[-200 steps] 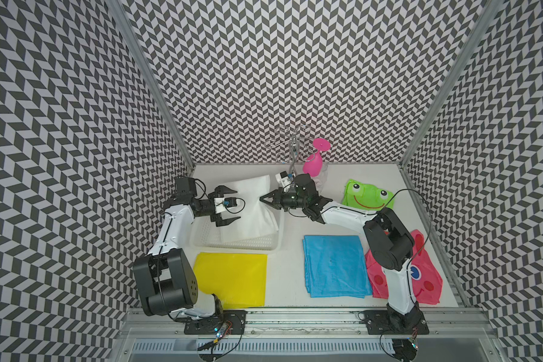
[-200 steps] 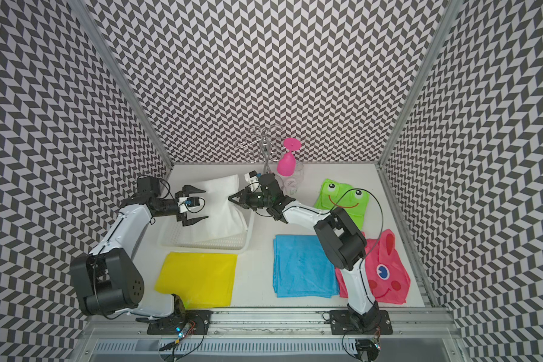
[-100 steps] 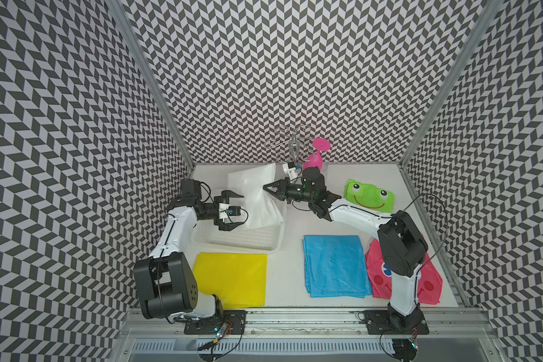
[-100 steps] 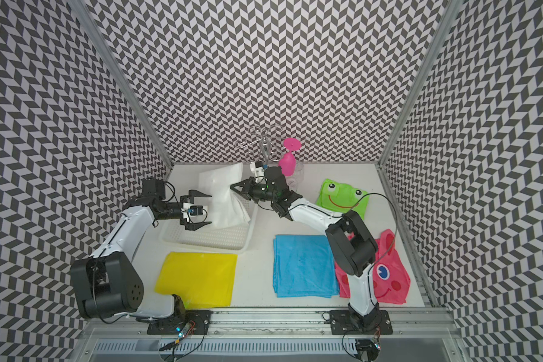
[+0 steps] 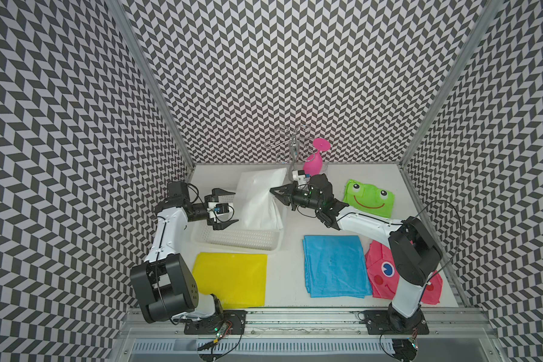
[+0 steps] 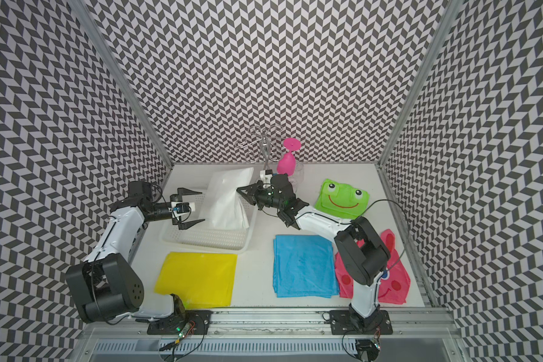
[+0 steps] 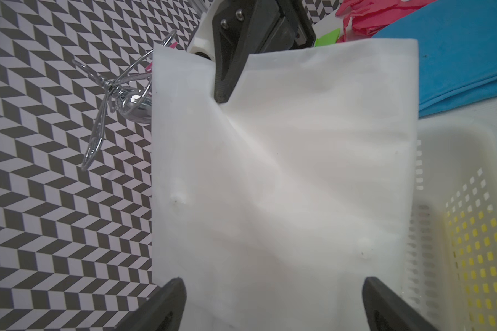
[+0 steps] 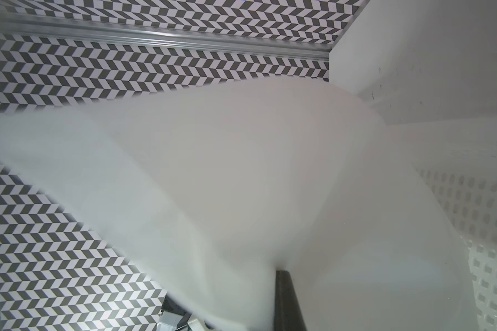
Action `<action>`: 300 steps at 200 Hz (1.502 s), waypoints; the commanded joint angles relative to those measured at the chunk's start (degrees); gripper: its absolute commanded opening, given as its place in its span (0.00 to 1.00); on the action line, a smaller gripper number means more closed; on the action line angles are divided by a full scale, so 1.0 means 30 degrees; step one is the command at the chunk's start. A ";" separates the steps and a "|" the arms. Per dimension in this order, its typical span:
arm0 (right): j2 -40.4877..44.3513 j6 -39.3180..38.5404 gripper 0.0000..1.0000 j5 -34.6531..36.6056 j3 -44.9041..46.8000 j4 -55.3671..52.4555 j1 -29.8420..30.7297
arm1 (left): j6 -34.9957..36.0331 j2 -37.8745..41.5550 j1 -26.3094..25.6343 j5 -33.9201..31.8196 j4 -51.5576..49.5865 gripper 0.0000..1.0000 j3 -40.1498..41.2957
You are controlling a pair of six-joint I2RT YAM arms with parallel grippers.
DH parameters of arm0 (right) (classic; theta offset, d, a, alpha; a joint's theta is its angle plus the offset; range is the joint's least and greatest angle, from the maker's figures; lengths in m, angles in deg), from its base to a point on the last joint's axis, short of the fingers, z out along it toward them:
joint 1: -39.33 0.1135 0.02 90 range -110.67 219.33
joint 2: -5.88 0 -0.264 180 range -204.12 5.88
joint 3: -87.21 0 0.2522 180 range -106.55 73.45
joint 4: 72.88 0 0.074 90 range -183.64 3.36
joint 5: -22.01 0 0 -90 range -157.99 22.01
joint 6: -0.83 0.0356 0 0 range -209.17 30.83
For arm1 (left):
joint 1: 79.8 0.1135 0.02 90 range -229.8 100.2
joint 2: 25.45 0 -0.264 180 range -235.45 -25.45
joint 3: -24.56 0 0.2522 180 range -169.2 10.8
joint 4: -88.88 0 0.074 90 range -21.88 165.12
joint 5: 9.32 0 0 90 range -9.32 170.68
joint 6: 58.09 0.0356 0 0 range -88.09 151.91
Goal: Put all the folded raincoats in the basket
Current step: Adjust the raincoat in the basket.
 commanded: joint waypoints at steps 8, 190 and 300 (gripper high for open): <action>0.0483 0.2137 0.00 0.0511 -0.0379 0.3811 0.0932 | -0.0247 0.0987 0.1433 0.2106 -0.0777 1.00 -0.0859; -0.4714 0.6492 0.00 0.2314 -0.5158 1.1358 0.6418 | -2.1948 0.3788 0.7182 -0.1861 1.2618 1.00 -0.1327; -0.3280 0.3796 0.00 0.1962 0.1523 0.9639 0.4058 | -1.4137 0.2911 0.1628 -0.3381 0.8124 1.00 0.2313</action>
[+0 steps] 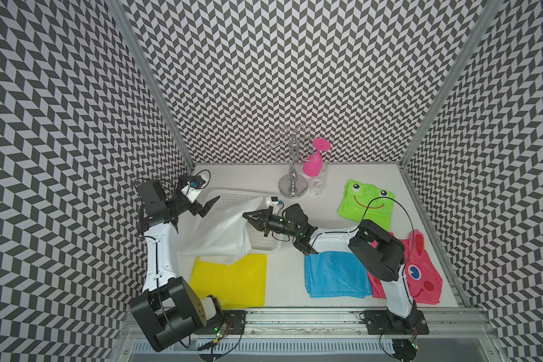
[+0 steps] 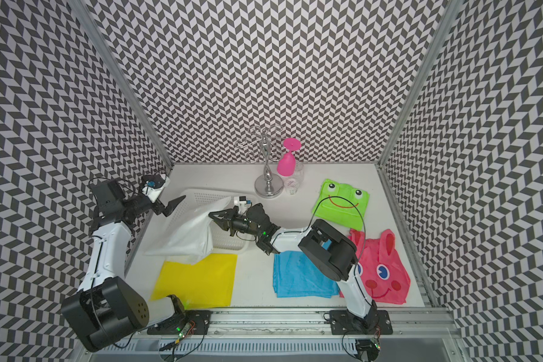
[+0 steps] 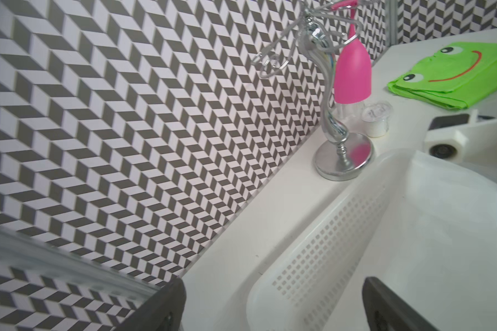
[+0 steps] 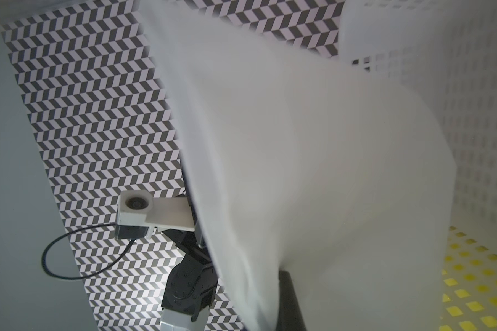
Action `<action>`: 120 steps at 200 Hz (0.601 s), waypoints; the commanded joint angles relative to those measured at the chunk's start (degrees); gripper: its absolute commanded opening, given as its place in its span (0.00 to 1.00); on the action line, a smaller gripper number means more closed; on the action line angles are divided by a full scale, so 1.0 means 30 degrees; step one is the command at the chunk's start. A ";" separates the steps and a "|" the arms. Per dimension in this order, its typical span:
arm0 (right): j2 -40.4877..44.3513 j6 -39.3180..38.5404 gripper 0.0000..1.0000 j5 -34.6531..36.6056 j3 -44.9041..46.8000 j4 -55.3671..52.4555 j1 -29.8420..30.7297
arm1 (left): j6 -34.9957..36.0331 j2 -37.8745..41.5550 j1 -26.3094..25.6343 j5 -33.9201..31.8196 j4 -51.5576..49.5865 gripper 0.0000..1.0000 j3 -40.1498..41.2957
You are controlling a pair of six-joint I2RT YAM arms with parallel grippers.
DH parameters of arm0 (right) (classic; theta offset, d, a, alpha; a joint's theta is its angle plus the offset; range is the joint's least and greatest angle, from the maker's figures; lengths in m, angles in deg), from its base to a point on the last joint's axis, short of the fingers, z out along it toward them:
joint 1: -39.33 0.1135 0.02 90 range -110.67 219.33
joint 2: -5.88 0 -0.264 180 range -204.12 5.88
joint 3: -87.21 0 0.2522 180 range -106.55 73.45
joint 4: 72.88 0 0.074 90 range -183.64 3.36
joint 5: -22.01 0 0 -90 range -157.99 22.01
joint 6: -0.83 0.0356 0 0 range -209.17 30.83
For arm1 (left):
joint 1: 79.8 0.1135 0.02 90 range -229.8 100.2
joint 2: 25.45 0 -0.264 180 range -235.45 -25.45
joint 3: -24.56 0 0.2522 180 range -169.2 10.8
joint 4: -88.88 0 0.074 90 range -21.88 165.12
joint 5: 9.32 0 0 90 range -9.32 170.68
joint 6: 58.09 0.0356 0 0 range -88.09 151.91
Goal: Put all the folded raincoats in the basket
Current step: Adjust the raincoat in the basket.
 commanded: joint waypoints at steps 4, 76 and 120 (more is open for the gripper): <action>0.1164 -0.1545 0.00 -0.0355 0.0210 0.0274 -0.0328 | 0.2629 -0.0292 -0.0559 -0.0190 -0.2321 1.00 0.0253; 0.1118 -0.4844 0.00 -0.0416 -0.0105 -0.3533 -0.1358 | 0.9096 -0.1676 -0.0894 -0.0527 -0.8827 0.98 -0.0216; -0.0088 -0.5692 0.00 -0.0492 -0.1016 -0.5227 -0.1477 | 0.7975 -0.1427 -0.1680 -0.1317 -0.6819 0.95 0.1597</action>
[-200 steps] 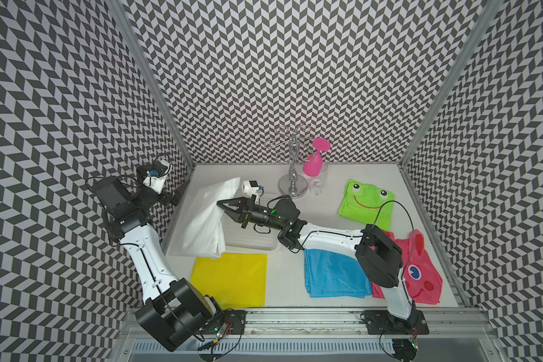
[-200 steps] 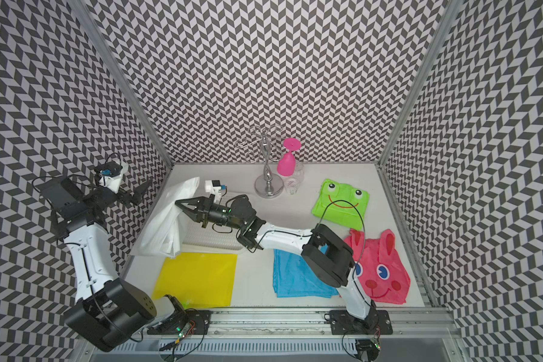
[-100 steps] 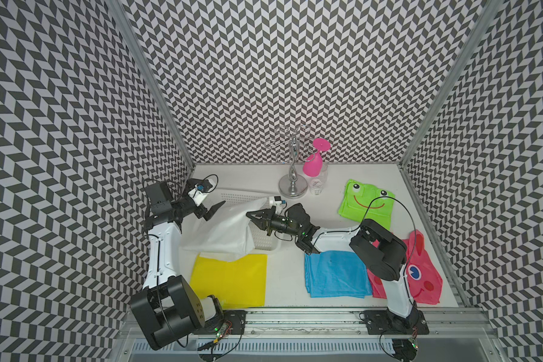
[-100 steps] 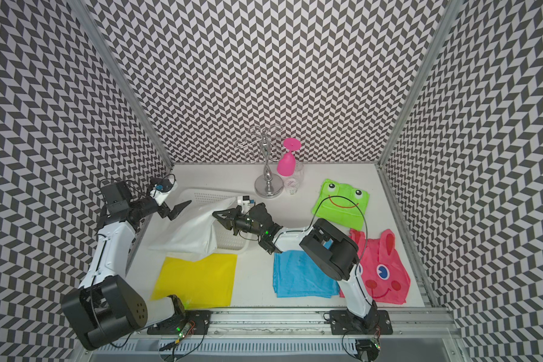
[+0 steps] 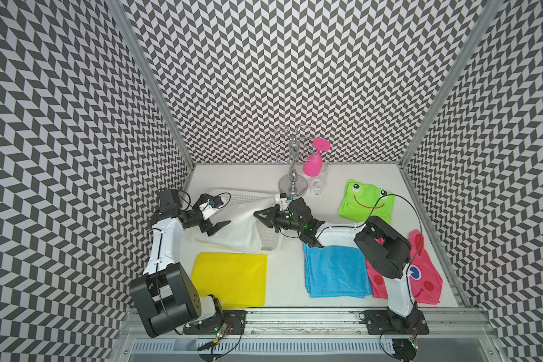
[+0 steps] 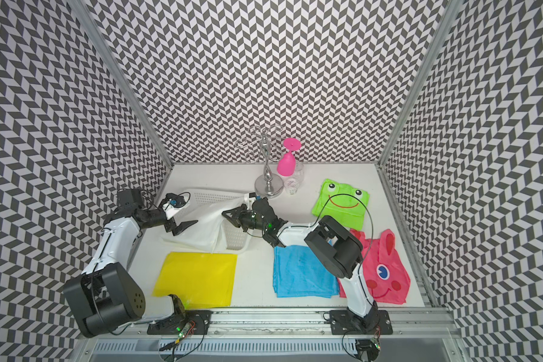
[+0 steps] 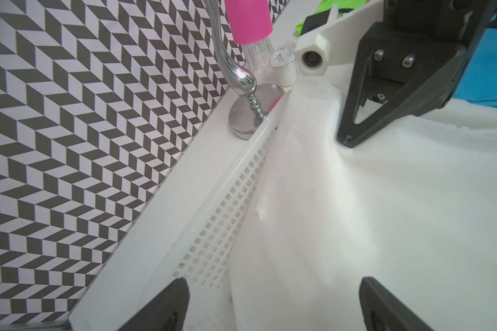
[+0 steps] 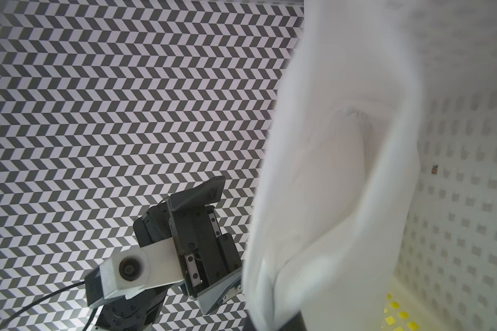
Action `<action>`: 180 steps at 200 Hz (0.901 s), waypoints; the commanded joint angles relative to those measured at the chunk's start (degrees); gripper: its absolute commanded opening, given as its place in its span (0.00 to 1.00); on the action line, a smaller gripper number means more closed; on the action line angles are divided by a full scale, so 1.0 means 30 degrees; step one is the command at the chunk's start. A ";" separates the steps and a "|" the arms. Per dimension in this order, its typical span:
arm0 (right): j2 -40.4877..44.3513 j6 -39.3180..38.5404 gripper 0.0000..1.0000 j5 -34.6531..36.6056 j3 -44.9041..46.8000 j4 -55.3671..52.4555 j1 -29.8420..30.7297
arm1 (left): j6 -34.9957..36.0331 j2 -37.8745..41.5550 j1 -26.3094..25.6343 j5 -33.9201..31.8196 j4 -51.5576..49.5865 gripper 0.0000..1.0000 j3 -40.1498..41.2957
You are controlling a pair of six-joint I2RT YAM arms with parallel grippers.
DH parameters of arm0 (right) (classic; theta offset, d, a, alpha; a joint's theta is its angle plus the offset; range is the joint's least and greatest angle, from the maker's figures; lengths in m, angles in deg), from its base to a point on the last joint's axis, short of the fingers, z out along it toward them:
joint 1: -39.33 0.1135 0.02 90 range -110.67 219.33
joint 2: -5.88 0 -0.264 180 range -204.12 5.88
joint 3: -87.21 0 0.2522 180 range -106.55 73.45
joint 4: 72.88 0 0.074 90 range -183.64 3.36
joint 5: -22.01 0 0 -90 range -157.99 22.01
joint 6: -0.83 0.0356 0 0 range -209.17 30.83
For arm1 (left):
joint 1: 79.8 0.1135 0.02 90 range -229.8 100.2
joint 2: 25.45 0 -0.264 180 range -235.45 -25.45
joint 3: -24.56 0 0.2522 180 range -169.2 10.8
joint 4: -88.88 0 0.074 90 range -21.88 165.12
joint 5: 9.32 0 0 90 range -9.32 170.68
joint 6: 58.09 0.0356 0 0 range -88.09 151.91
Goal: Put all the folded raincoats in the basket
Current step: Adjust the raincoat in the basket.
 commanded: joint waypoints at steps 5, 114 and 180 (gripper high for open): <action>-0.0678 -0.1182 0.01 -0.0114 -0.1103 -0.0824 -0.0020 | -0.0051 0.0259 -0.0548 -0.0721 0.0319 0.95 0.0895; 0.0457 -0.7779 0.46 0.2355 -0.5101 -1.0212 -0.0506 | -0.2007 0.0508 -0.4078 -0.2647 0.2635 0.93 0.2822; 0.2591 -0.9359 0.47 0.3114 -0.4575 -1.2779 -0.0928 | -0.6483 -0.1016 -0.3175 -0.1933 0.2453 0.94 0.0288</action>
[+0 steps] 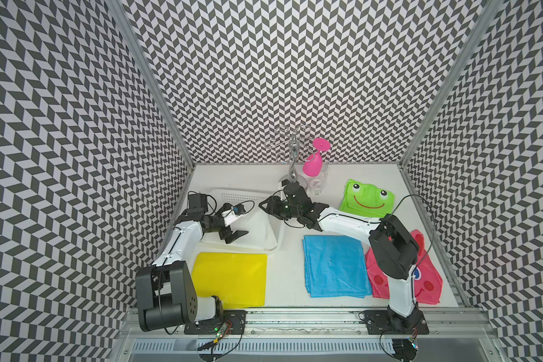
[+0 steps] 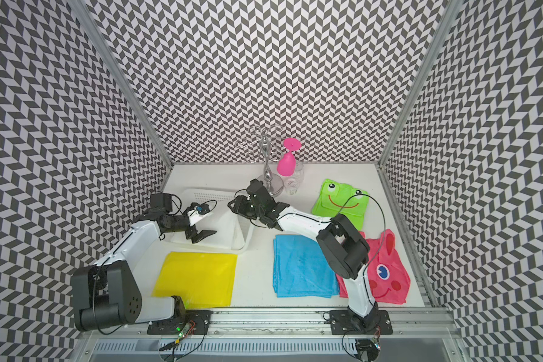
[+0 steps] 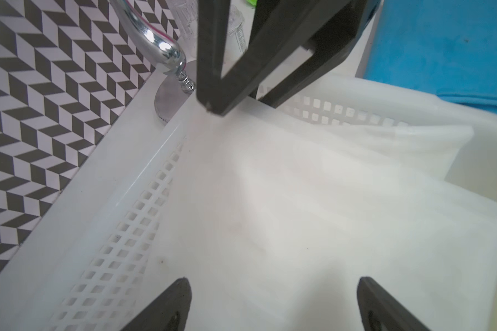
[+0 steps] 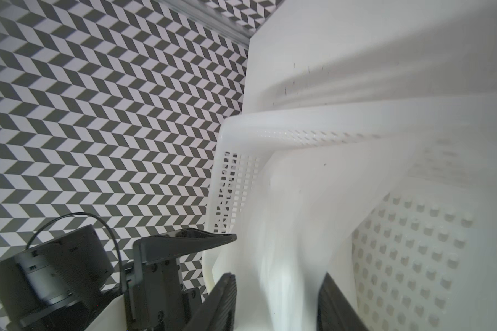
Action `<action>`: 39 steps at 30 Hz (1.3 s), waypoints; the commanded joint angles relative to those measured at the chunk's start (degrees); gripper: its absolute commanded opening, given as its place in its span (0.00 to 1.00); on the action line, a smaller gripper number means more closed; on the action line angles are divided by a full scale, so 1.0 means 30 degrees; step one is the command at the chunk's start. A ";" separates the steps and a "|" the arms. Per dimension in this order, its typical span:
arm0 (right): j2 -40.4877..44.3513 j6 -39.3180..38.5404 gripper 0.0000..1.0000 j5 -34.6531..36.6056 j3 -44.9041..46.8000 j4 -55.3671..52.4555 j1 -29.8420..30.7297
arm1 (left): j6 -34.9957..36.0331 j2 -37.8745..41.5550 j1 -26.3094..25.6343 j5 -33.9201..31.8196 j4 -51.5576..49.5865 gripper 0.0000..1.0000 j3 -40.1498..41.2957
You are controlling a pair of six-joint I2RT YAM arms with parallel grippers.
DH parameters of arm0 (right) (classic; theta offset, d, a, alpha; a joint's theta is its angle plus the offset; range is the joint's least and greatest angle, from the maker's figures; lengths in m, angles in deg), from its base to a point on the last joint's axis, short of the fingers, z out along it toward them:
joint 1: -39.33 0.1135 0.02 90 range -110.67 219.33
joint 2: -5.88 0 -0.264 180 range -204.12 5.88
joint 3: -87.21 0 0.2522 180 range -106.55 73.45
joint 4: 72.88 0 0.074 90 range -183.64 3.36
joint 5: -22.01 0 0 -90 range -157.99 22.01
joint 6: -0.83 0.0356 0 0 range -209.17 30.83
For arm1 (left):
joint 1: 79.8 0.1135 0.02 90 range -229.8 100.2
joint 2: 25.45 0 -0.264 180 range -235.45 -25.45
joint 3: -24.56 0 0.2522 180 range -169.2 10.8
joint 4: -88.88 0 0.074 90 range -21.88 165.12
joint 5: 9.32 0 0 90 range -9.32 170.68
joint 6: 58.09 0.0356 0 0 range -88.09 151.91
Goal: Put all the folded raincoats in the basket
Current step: Adjust the raincoat in the basket.
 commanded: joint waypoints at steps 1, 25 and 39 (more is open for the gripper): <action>0.1154 -0.0842 0.47 0.0542 -0.0067 -0.0642 -0.0017 | -0.2501 -0.0344 0.1059 0.0629 -0.0139 0.94 -0.1693; -0.1311 -2.8045 0.30 -0.3269 -0.3802 -0.9440 0.2470 | 0.5088 0.2172 0.5434 -0.2955 -0.4420 0.55 -0.0635; -0.6634 -2.8179 0.23 -0.2489 -0.8503 -1.2423 0.2606 | 0.9725 -0.0528 0.4342 -0.3469 -0.3700 0.06 0.0164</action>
